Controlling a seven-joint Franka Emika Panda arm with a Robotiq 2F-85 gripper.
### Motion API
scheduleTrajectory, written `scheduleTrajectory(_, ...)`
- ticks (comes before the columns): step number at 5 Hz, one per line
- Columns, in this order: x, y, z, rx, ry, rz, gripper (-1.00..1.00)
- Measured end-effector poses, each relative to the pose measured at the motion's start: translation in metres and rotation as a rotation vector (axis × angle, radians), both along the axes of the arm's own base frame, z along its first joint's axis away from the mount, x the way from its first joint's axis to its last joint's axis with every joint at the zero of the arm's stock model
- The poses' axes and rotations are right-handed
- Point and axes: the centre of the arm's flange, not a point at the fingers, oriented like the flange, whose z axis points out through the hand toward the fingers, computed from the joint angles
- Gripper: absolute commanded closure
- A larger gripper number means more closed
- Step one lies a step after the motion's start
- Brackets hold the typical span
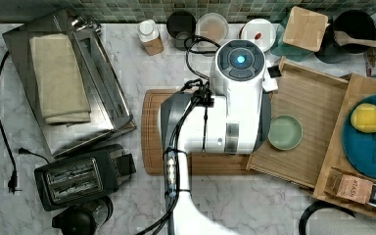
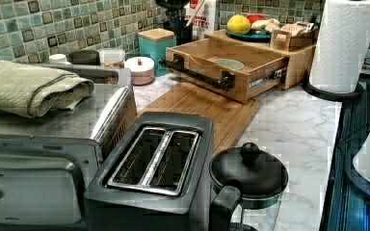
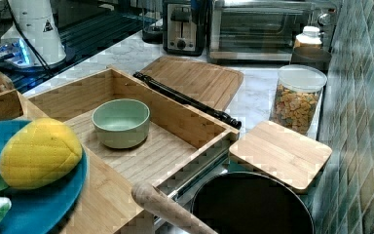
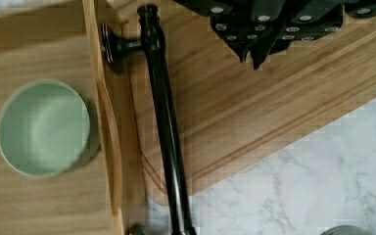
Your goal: Close the drawer.
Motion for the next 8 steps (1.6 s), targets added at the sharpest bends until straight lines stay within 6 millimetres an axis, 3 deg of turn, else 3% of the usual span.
scheduleTrajectory(2,0.017,0.002,-0.048,-0.017,-0.043,0.053,1.00)
scheduleTrajectory(4,0.019,0.004,-0.104,-0.135,0.056,0.112,1.00)
scheduleTrajectory(5,0.023,0.014,-0.119,-0.199,0.010,0.121,1.00)
scheduleTrajectory(6,0.027,0.027,-0.119,-0.199,-0.043,0.129,1.00)
scheduleTrajectory(8,0.030,0.025,-0.120,-0.193,-0.044,0.192,1.00)
